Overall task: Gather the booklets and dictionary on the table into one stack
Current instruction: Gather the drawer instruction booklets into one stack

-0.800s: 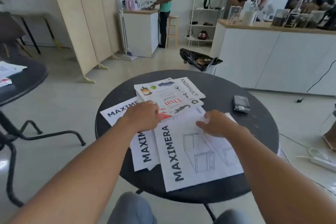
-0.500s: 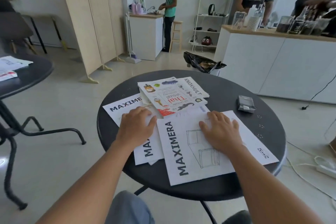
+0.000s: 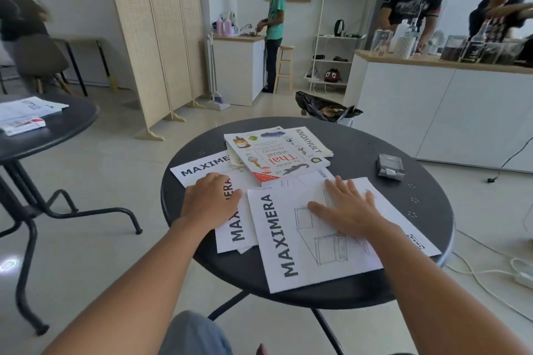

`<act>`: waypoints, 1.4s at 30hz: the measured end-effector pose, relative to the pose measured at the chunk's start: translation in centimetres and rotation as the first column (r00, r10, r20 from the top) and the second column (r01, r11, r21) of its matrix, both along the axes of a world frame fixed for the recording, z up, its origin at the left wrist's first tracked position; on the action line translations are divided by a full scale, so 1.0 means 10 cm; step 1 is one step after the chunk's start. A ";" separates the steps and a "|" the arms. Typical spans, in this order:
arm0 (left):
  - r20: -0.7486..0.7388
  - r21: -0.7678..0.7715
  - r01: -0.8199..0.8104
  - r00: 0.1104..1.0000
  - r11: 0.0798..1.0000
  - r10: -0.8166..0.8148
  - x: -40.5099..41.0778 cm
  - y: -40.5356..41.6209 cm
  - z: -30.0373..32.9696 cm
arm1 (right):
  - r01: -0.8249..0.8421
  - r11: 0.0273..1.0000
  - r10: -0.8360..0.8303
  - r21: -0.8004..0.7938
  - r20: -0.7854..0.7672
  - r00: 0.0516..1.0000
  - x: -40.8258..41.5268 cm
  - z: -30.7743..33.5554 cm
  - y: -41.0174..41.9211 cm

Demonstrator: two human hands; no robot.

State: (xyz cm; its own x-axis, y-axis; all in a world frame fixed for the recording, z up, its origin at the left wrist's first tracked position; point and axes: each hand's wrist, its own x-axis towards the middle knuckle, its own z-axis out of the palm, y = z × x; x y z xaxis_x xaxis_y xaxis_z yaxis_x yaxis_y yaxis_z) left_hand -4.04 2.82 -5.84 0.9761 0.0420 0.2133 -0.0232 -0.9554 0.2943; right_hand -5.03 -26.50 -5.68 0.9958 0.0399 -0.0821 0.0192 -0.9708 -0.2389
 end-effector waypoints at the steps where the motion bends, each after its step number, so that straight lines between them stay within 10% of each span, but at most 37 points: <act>1: -0.026 0.039 0.016 1.000 0.999 -0.015 -0.02 0.04 0.01 | -0.018 1.000 0.019 0.025 -0.032 0.999 0.00 0.03 -0.04; 6: -0.324 0.083 0.162 0.937 0.983 -0.127 -0.07 0.24 0.05 | 0.013 0.997 -0.015 -0.071 -0.024 1.000 -0.07 0.13 -0.15; 11: -0.254 0.029 0.150 0.957 0.988 -0.137 -0.09 0.24 0.01 | 0.109 0.982 -0.108 -0.151 0.019 0.994 -0.12 0.30 -0.06; 25: -0.189 -0.307 0.136 0.961 0.942 -0.200 -0.10 0.23 0.23 | 0.022 0.944 0.005 0.329 -0.081 0.997 -0.17 0.78 -0.22; 30: -0.180 -0.556 0.178 0.927 0.812 -0.328 -0.04 0.31 0.31 | -0.037 0.728 -0.073 0.685 0.131 0.989 -0.04 0.71 -0.15; 35: 0.014 -0.761 0.056 0.997 0.646 -0.071 0.02 0.30 0.44 | -0.101 0.531 -0.216 0.841 0.249 0.944 0.08 0.59 -0.10; 42: -0.107 -0.740 -0.008 0.989 0.672 -0.107 0.10 0.02 0.52 | -0.170 0.180 -0.379 0.969 0.228 0.897 0.14 0.39 -0.02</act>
State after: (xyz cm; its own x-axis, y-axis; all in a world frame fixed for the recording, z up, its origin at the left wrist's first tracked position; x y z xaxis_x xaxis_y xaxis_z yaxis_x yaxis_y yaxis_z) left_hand -3.04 3.00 -0.69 0.9967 0.0806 0.0062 0.0286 -0.4240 0.9052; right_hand -3.63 -26.66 -1.75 0.9199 -0.2959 0.2574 0.2798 0.0351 -0.9594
